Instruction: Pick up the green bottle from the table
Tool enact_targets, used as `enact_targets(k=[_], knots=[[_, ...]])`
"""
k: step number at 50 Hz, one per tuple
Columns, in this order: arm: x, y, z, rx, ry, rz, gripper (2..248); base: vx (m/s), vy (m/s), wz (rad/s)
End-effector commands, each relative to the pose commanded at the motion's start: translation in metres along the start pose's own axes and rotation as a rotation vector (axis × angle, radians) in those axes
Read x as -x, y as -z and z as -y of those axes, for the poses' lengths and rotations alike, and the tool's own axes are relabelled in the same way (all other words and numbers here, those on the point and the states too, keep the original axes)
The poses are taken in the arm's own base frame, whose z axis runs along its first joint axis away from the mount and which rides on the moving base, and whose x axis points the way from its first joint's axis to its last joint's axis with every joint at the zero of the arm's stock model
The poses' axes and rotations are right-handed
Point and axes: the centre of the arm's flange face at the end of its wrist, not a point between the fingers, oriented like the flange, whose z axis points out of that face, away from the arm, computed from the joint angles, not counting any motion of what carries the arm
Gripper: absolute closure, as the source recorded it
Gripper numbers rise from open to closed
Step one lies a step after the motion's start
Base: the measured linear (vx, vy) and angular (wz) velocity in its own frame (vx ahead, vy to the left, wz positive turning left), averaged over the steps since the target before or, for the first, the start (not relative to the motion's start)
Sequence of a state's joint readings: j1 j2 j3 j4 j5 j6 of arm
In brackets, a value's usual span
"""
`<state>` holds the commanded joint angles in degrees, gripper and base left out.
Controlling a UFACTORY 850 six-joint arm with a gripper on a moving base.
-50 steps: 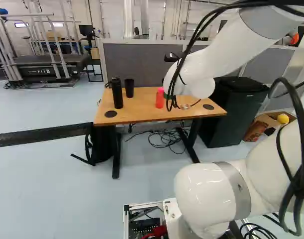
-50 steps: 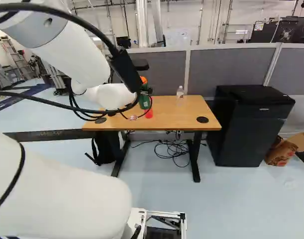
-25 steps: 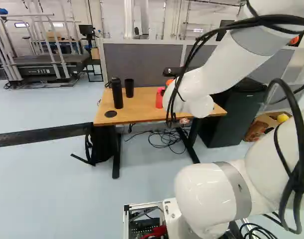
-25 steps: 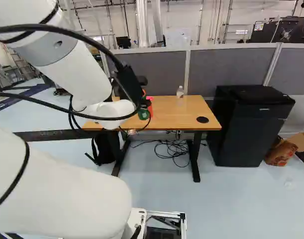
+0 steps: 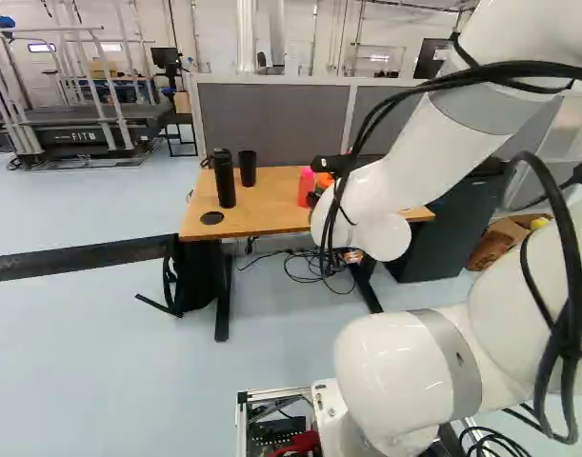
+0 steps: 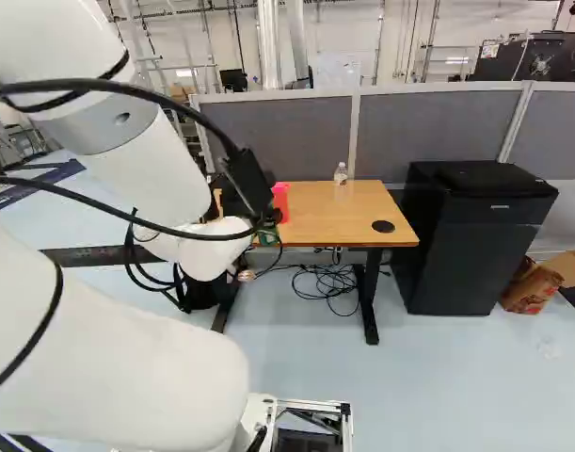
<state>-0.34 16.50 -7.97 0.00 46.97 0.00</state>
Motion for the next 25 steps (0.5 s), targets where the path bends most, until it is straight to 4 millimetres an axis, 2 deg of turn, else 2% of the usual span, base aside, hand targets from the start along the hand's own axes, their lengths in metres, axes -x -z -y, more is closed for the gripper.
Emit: enact_targets(k=[25], knots=[[0.022,0.01,0.002,-0.005,0.002,0.007,130,0.0,0.0,0.0]])
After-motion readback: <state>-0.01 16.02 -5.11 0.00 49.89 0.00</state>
